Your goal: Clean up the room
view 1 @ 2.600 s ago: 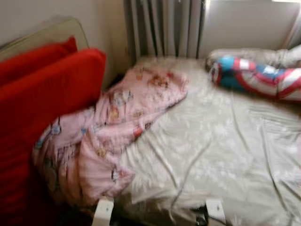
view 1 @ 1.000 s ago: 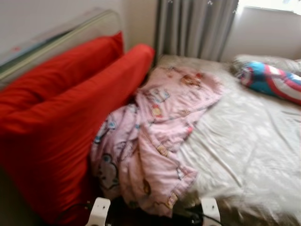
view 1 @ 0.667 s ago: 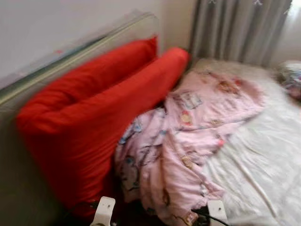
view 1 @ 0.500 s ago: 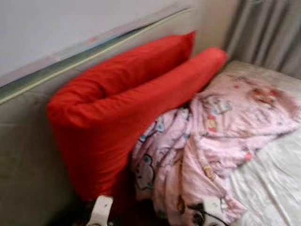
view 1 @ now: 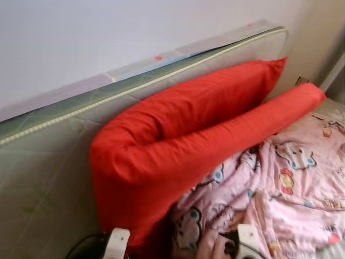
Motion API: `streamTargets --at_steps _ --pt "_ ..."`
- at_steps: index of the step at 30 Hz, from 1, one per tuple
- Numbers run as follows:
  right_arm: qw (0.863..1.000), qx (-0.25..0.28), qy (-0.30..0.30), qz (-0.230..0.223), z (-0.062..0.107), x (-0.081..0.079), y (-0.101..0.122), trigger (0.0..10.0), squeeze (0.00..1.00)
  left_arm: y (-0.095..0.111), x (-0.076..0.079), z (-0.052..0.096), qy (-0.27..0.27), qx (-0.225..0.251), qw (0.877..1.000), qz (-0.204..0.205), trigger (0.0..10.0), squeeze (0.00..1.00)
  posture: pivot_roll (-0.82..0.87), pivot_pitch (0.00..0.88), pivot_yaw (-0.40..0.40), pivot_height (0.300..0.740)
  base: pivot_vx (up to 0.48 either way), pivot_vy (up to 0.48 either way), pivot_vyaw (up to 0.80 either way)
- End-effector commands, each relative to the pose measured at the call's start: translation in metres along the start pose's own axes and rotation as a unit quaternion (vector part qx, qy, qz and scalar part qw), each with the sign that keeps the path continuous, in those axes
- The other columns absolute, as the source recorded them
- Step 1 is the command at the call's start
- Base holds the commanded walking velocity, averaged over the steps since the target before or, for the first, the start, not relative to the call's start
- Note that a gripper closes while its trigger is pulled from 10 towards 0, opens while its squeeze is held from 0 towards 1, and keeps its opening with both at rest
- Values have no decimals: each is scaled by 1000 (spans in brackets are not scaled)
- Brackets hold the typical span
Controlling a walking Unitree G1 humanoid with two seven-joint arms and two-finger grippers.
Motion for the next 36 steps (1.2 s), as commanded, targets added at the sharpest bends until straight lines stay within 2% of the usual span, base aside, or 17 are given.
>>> streamTargets --at_steps 1,36 --pt "1000 3 -17 -9 1 10 1 10000 0 1 3 0 -5 2 1000 3 10000 0 -51 0 0 740 0 0 0" --pt "1000 -6 -14 -1 1 10 1 10000 0 0 3 0 -5 2 1000 8 10000 0 -50 0 -2 740 0 0 0"
Point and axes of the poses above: a point about 5 cm out from each wrist's last joint towards the gripper, its own z axis pointing back from the gripper into the wrist, its own y axis along the axis of the wrist's last joint, x = y × z, the point moved 2 cm from there along -z, pointing out of the wrist towards the gripper, and after that the axes turned 6 degrees about -z, right-handed, at the moved point
